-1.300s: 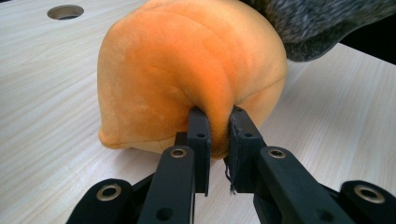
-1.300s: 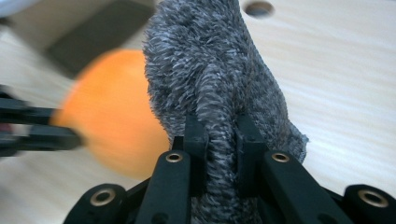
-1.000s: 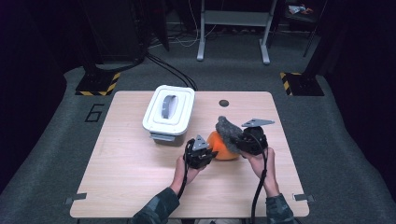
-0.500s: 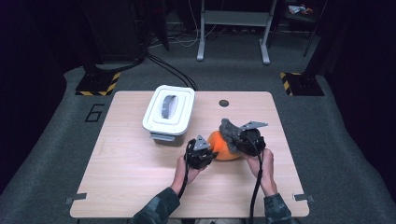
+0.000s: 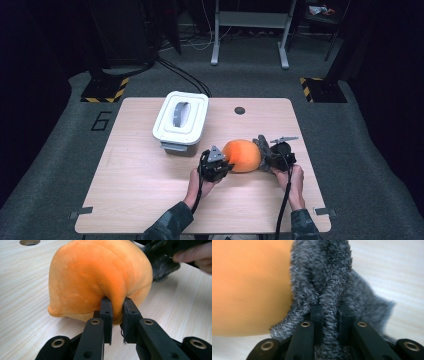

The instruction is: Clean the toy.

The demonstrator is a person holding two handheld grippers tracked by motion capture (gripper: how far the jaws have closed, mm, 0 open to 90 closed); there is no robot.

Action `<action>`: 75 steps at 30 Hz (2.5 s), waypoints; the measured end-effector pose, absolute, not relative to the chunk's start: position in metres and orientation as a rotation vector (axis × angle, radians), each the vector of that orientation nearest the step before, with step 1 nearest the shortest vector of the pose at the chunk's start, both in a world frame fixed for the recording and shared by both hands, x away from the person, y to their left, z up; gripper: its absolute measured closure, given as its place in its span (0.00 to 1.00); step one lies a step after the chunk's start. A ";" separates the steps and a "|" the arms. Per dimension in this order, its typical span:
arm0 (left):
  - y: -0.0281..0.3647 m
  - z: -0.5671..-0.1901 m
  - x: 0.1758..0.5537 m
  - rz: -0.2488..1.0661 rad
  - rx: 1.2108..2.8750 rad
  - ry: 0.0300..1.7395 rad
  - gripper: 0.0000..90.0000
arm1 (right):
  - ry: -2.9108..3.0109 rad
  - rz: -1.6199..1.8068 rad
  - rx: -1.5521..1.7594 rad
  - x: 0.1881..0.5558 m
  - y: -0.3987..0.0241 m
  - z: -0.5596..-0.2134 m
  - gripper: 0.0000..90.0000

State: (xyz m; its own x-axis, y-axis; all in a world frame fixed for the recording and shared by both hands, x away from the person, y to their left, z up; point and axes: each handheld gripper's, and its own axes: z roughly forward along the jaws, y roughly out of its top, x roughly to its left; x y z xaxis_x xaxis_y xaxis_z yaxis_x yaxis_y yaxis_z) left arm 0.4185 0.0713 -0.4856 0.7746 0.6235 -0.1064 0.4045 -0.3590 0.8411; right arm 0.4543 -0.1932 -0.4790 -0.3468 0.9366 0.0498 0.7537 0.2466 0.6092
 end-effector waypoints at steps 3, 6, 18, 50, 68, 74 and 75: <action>0.073 -0.485 0.420 0.286 2.001 0.773 0.90 | 2.225 0.784 1.594 0.459 -0.195 -0.493 0.87; 0.074 -0.484 0.421 0.290 2.002 0.776 0.90 | 2.231 0.805 1.612 0.461 -0.198 -0.492 0.87; 0.074 -0.484 0.423 0.290 2.006 0.769 0.90 | 2.134 1.057 1.458 0.428 -0.205 -0.424 0.87; 0.060 -0.487 0.425 0.474 1.998 0.735 0.77 | 2.211 1.039 1.417 0.446 -0.182 -0.440 0.87; 0.063 -0.469 0.423 0.265 1.926 0.837 0.86 | 2.249 1.085 1.207 0.417 -0.140 -0.405 0.87; 0.065 -0.475 0.426 0.274 1.941 0.861 0.86 | 2.240 1.029 1.204 0.421 -0.132 -0.418 0.87; 0.066 -0.475 0.427 0.278 1.948 0.861 0.86 | 2.238 1.020 1.207 0.421 -0.132 -0.418 0.87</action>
